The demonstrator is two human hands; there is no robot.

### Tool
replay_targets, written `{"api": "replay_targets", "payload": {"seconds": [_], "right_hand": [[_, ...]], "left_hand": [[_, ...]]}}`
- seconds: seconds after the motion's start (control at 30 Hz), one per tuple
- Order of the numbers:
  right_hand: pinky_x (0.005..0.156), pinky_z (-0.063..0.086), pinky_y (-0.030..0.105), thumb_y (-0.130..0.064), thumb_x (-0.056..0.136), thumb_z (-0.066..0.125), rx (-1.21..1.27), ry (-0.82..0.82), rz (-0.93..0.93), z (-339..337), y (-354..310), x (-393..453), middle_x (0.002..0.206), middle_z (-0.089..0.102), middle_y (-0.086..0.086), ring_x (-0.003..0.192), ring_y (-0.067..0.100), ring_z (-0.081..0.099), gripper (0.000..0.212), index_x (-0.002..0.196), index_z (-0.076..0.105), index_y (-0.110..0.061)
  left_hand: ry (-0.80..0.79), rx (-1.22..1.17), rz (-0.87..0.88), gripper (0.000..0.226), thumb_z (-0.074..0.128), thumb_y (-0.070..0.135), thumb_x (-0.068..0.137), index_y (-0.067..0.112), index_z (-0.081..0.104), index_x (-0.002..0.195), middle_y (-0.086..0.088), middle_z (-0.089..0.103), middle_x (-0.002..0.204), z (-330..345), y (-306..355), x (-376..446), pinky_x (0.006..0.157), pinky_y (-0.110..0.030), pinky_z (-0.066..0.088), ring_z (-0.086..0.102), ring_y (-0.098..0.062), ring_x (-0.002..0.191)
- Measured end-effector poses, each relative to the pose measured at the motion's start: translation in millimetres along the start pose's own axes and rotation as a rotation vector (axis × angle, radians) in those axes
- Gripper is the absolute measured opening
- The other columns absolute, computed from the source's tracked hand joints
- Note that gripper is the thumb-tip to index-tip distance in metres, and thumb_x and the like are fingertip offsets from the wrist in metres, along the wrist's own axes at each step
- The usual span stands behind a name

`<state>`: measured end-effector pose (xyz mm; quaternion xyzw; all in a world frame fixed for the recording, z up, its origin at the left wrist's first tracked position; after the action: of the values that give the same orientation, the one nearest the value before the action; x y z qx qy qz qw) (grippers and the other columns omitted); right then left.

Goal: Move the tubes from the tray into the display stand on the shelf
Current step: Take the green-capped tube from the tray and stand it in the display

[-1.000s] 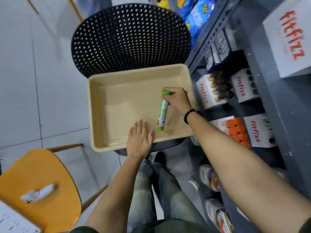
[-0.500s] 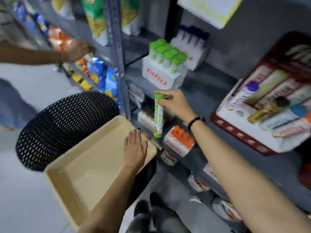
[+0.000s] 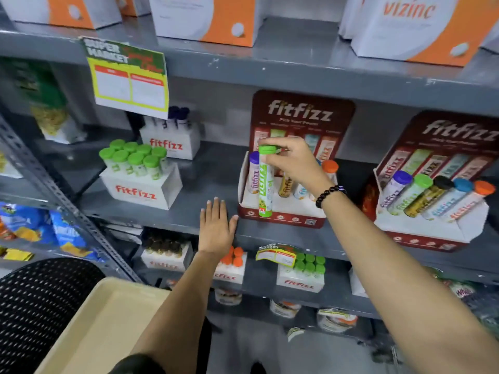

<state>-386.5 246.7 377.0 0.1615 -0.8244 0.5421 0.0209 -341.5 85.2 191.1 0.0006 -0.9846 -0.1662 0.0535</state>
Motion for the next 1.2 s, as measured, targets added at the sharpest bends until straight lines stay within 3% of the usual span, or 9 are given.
{"api": "replay_targets", "payload": {"seconds": [0.13, 0.23, 0.3, 0.4, 0.53, 0.7, 0.87, 1.1, 1.2], "right_hand": [[0.076, 0.048, 0.011, -0.002, 0.078, 0.064, -0.084, -0.035, 0.013, -13.2, 6.9, 3.8, 0.121, 0.063, 0.0, 0.079, -0.012, 0.059, 0.048, 0.124, 0.059, -0.014], [0.097, 0.047, 0.028, -0.001, 0.078, 0.063, -0.142, -0.05, 0.038, -19.1, 7.1, 4.7, 0.129, 0.06, 0.003, 0.109, 0.007, 0.058, 0.046, 0.122, 0.059, -0.013], [0.1, 0.043, 0.028, -0.002, 0.077, 0.063, -0.206, -0.075, 0.038, -20.8, 5.9, 5.3, 0.127, 0.061, 0.002, 0.112, 0.009, 0.055, 0.043, 0.118, 0.063, -0.015], [0.094, 0.043, 0.025, -0.002, 0.077, 0.063, -0.255, -0.111, 0.037, -21.1, 4.9, 6.4, 0.122, 0.062, 0.001, 0.105, 0.008, 0.056, 0.04, 0.114, 0.064, -0.014], [0.087, 0.045, 0.023, 0.001, 0.076, 0.063, -0.298, -0.127, 0.034, -19.3, 3.6, 11.3, 0.113, 0.063, 0.0, 0.101, 0.011, 0.058, 0.038, 0.11, 0.066, -0.013], [0.079, 0.056, 0.039, 0.0, 0.071, 0.06, -0.361, -0.142, 0.016, -12.9, 6.2, 21.6, 0.11, 0.069, 0.002, 0.09, 0.022, 0.066, 0.038, 0.098, 0.071, -0.025], [0.054, 0.035, 0.016, 0.0, 0.076, 0.06, -0.501, -0.16, 0.025, -8.1, 6.3, 29.7, 0.113, 0.066, 0.002, 0.06, -0.002, 0.043, 0.038, 0.102, 0.07, -0.025], [0.063, 0.052, 0.026, 0.005, 0.077, 0.059, -0.601, -0.18, 0.053, -2.2, 9.2, 32.6, 0.132, 0.057, 0.006, 0.082, 0.015, 0.06, 0.046, 0.112, 0.067, -0.024], [0.066, 0.045, 0.022, 0.007, 0.077, 0.058, -0.619, -0.203, 0.074, 1.6, 15.6, 31.4, 0.121, 0.059, 0.004, 0.083, 0.01, 0.057, 0.048, 0.112, 0.065, -0.024]], "left_hand": [[-0.103, 0.07, -0.018, 0.063, 0.013, 0.045, 0.099, 0.004, 0.009, 0.147, -0.014, 0.006, 0.156, 24.8, -2.1, 11.2, 0.116, -0.042, -0.001, 0.001, -0.028, 0.142], [-0.101, 0.115, -0.007, 0.067, 0.004, 0.046, 0.095, 0.004, 0.018, 0.146, -0.014, 0.017, 0.154, 31.4, -4.3, 11.2, 0.115, -0.043, 0.003, 0.009, -0.029, 0.142], [-0.048, 0.082, 0.011, 0.073, 0.006, 0.044, 0.09, 0.0, 0.037, 0.138, -0.019, 0.038, 0.145, 28.9, -4.6, 8.3, 0.112, -0.049, 0.018, 0.029, -0.033, 0.136], [-0.013, 0.042, 0.013, 0.071, 0.007, 0.042, 0.097, -0.003, 0.055, 0.123, -0.021, 0.056, 0.127, 25.0, -5.7, 2.4, 0.102, -0.053, 0.036, 0.049, -0.037, 0.121], [0.011, 0.038, -0.005, 0.068, 0.009, 0.041, 0.098, -0.001, 0.057, 0.121, -0.019, 0.058, 0.126, 22.2, -4.6, -0.5, 0.101, -0.051, 0.037, 0.051, -0.035, 0.12], [0.031, 0.056, 0.001, 0.059, 0.021, 0.036, 0.092, 0.001, 0.054, 0.125, -0.018, 0.055, 0.13, 24.3, -3.6, 1.1, 0.105, -0.051, 0.032, 0.047, -0.035, 0.124], [0.026, 0.062, 0.004, 0.067, 0.01, 0.042, 0.091, 0.004, 0.044, 0.135, -0.014, 0.045, 0.141, 27.2, -5.4, 1.9, 0.112, -0.045, 0.019, 0.035, -0.031, 0.133], [0.017, 0.101, 0.005, 0.074, -0.003, 0.048, 0.089, 0.011, 0.03, 0.143, -0.009, 0.03, 0.151, 27.7, -4.6, 1.0, 0.115, -0.04, 0.006, 0.019, -0.026, 0.14], [-0.003, 0.118, -0.01, 0.067, -0.001, 0.046, 0.092, 0.013, 0.025, 0.145, -0.007, 0.025, 0.153, 28.1, -4.5, 0.6, 0.115, -0.039, 0.003, 0.015, -0.024, 0.142]]}}
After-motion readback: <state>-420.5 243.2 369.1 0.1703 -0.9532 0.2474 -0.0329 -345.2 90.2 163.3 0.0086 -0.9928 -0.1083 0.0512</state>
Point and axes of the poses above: each hand's wrist, its own x-axis towards the middle knuckle, its own z-axis out of the palm, y = z × x, the point moved 8 cm from there along x, towards the middle knuckle
